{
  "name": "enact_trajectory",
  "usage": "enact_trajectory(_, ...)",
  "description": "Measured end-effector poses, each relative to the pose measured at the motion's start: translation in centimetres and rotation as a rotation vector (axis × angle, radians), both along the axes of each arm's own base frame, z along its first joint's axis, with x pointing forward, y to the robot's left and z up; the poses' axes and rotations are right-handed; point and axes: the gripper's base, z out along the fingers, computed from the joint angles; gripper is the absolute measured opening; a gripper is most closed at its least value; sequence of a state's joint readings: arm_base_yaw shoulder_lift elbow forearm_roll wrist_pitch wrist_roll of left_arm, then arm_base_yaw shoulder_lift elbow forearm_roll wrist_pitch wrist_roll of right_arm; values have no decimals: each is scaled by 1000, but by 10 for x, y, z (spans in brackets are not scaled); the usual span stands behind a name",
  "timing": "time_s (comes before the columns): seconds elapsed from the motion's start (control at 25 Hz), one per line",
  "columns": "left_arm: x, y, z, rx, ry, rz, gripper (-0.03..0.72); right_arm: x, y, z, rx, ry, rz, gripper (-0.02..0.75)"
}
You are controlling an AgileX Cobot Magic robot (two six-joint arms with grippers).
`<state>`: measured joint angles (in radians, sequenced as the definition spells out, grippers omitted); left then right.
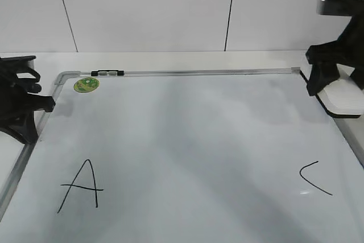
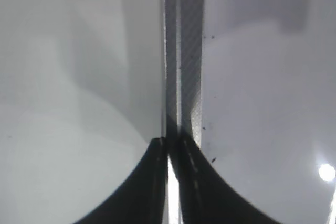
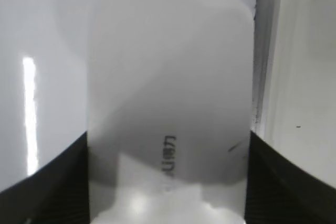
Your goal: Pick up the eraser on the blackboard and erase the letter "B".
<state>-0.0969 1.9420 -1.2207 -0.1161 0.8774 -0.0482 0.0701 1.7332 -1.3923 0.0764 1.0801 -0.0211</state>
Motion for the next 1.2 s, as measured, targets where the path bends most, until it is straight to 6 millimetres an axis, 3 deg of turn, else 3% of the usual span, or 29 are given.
enact_trajectory(0.2,0,0,0,-3,0,0,43,11,-16,-17,-2,-11,-13,544)
enact_trajectory(0.56,0,-1,0,-6,2,2,43,24,-18,-51,-14,48,-7,544)
enact_trajectory(0.96,0,-1,0,-6,3,2,43,28,-25,-68,-91,96,-21,544)
enact_trajectory(1.2,0,-1,0,-6,3,2,43,28,-25,-68,-87,96,-25,544)
